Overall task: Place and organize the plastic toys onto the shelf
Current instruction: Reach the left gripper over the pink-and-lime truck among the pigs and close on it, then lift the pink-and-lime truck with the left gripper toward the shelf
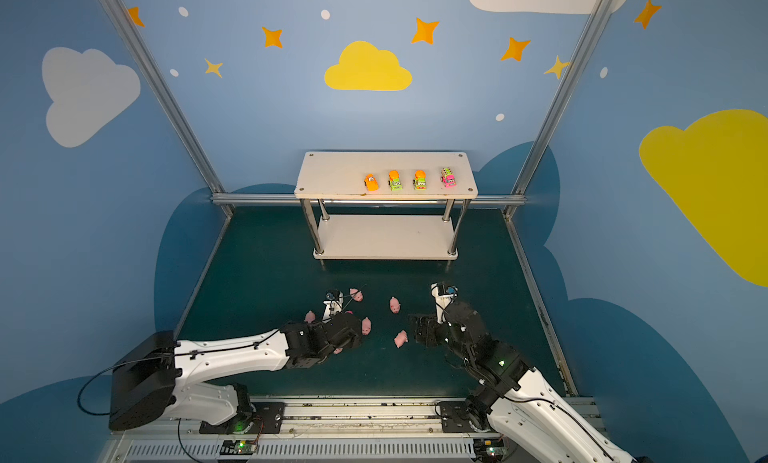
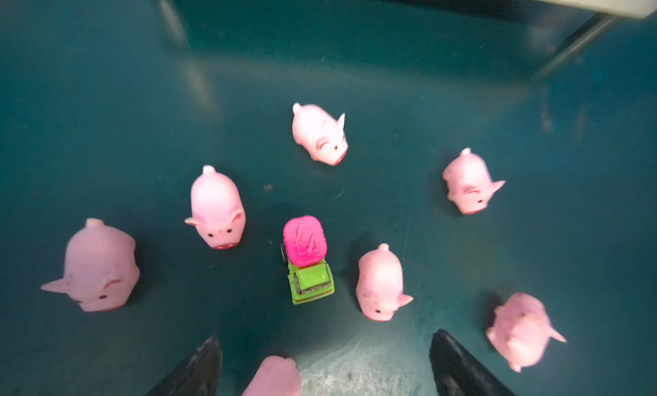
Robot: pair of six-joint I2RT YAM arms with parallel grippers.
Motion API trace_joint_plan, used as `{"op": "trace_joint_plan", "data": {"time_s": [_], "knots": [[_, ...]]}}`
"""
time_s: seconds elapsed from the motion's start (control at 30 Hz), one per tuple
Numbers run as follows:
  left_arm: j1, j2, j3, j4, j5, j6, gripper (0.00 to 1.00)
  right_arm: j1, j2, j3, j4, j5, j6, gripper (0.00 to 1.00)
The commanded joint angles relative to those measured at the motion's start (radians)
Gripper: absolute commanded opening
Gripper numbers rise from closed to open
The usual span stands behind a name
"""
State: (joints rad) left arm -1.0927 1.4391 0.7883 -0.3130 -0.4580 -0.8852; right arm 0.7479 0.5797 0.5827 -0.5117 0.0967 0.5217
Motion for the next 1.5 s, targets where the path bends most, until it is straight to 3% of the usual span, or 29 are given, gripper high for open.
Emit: {"op": "trace_joint_plan", "data": {"time_s": [0.0, 0.13, 0.8, 1.47], "knots": [[0.023, 0.056, 0.051, -0.078, 0.012, -0.05, 0.86, 0.001, -0.015, -0.013, -0.044, 0.022, 0.015, 0.78], [0.047, 0.093, 0.077, -0.096, 0.039, -0.068, 0.78, 0.0, -0.032, -0.012, -0.069, 0.055, 0.017, 0.79], [0.131, 0.217, 0.143, -0.097, 0.093, -0.018, 0.7, -0.016, -0.035, -0.016, -0.079, 0.076, 0.004, 0.79], [0.175, 0.329, 0.201, -0.095, 0.151, 0.008, 0.51, -0.048, -0.046, -0.032, -0.094, 0.071, -0.004, 0.79]]}}
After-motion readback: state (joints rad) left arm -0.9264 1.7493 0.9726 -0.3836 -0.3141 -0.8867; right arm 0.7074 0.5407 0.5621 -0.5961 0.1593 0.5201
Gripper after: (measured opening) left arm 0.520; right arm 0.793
